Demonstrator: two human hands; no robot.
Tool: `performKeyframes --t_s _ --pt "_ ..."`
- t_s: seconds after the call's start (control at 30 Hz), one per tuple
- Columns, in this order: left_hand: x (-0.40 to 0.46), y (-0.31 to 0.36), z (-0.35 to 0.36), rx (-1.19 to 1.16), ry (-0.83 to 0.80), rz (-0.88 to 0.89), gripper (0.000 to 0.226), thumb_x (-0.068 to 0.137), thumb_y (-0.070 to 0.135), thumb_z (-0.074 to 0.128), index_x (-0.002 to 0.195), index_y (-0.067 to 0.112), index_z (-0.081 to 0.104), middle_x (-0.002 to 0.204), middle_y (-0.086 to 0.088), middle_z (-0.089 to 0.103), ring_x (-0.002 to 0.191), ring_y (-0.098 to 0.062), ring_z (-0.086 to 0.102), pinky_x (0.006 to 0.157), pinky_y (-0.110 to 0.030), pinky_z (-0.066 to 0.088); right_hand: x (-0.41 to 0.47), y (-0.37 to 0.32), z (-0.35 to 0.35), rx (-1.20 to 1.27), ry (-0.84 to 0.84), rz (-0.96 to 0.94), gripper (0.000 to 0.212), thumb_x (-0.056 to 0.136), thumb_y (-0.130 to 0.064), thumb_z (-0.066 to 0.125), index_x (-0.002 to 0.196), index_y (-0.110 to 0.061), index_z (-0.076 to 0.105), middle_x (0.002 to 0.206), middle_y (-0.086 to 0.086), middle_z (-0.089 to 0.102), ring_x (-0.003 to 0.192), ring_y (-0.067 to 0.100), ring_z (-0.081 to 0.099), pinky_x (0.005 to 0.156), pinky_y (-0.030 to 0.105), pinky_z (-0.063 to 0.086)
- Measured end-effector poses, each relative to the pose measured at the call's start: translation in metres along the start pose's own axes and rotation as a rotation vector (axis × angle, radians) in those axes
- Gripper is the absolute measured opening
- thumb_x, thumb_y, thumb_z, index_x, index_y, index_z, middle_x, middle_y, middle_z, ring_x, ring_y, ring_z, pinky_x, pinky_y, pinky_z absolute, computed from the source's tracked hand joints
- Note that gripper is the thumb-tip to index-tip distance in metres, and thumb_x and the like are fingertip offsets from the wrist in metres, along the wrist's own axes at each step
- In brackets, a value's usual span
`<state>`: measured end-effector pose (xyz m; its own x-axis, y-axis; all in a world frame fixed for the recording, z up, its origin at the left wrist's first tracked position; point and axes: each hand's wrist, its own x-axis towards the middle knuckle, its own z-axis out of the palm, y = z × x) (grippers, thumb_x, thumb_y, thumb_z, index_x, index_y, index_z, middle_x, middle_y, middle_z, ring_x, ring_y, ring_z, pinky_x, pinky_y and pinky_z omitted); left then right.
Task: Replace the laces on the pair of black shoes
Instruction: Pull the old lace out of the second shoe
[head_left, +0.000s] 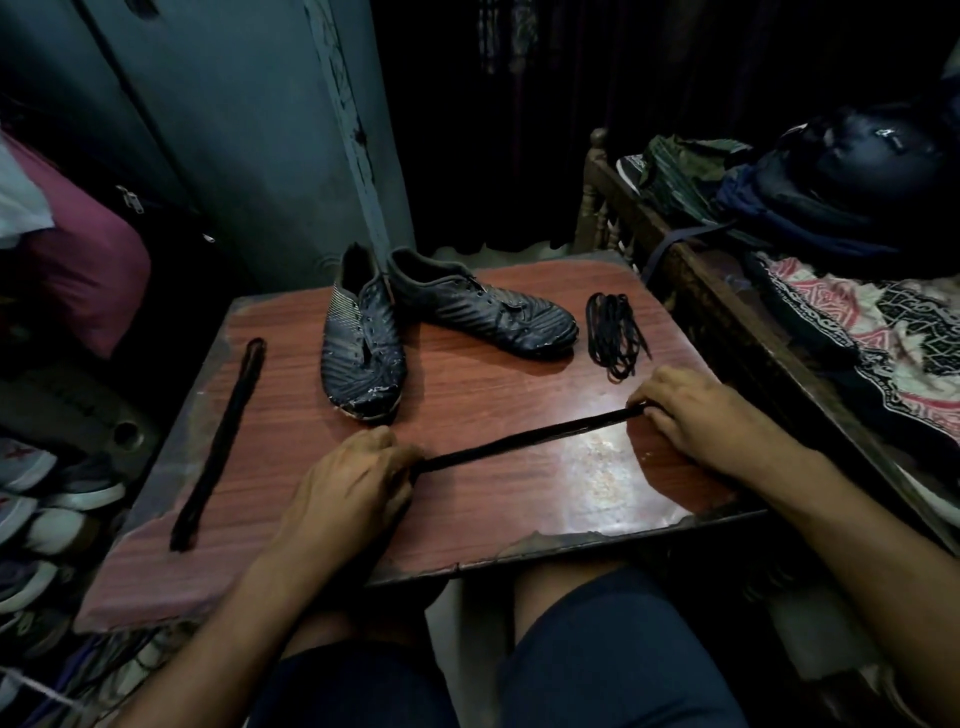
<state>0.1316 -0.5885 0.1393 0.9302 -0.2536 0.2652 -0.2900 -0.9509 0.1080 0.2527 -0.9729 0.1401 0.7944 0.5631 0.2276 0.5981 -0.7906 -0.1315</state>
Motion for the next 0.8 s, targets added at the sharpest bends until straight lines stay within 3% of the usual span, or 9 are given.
performKeyframes --t_s 0.23,0.43,0.53,0.67,0.8 --pt "0.003 0.0 0.005 0.062 0.046 -0.037 0.026 0.081 0.036 0.044 0.074 0.018 0.061 0.076 -0.001 0.054 0.07 -0.026 0.06 0.053 -0.033 0.046 0.004 0.003 -0.006 -0.028 0.038 -0.065 0.012 0.096 -0.014 0.064 0.107 -0.015 0.069 0.102 0.002 0.056 0.089 0.024 0.064 0.076 0.041 0.056" --pt "-0.032 -0.008 -0.012 0.126 0.102 -0.185 0.026 0.081 0.04 0.047 0.082 0.022 0.066 0.08 0.0 0.058 0.068 -0.024 0.064 0.048 -0.033 0.047 0.062 -0.025 -0.018 -0.059 0.142 -0.188 0.017 0.087 -0.002 0.073 0.103 -0.005 0.074 0.094 0.01 0.058 0.076 0.033 0.065 0.061 0.042 0.055" --pt "-0.062 -0.031 -0.032 0.07 0.236 -0.302 0.025 0.081 0.036 0.052 0.087 0.021 0.071 0.084 0.001 0.061 0.067 -0.021 0.064 0.05 -0.033 0.049 0.118 -0.065 -0.021 -0.037 0.181 -0.311 0.022 0.08 0.008 0.076 0.099 -0.003 0.075 0.09 0.015 0.06 0.074 0.037 0.065 0.06 0.039 0.052" --pt "-0.11 -0.065 -0.056 0.046 0.336 -0.548 0.016 0.076 0.015 0.079 0.091 0.022 0.078 0.081 0.004 0.061 0.065 -0.017 0.063 0.052 -0.03 0.05 0.197 -0.146 -0.017 0.095 0.183 -0.47 0.018 0.086 0.002 0.07 0.099 -0.008 0.066 0.096 0.01 0.06 0.09 0.026 0.061 0.077 0.032 0.043" --pt "-0.136 -0.076 -0.055 0.002 0.335 -0.675 0.029 0.071 0.006 0.089 0.093 0.022 0.081 0.08 0.005 0.063 0.063 -0.017 0.064 0.054 -0.025 0.046 0.256 -0.21 0.0 0.117 0.154 -0.568 0.014 0.085 -0.001 0.064 0.09 -0.013 0.058 0.093 0.008 0.057 0.089 0.032 0.062 0.073 0.042 0.048"
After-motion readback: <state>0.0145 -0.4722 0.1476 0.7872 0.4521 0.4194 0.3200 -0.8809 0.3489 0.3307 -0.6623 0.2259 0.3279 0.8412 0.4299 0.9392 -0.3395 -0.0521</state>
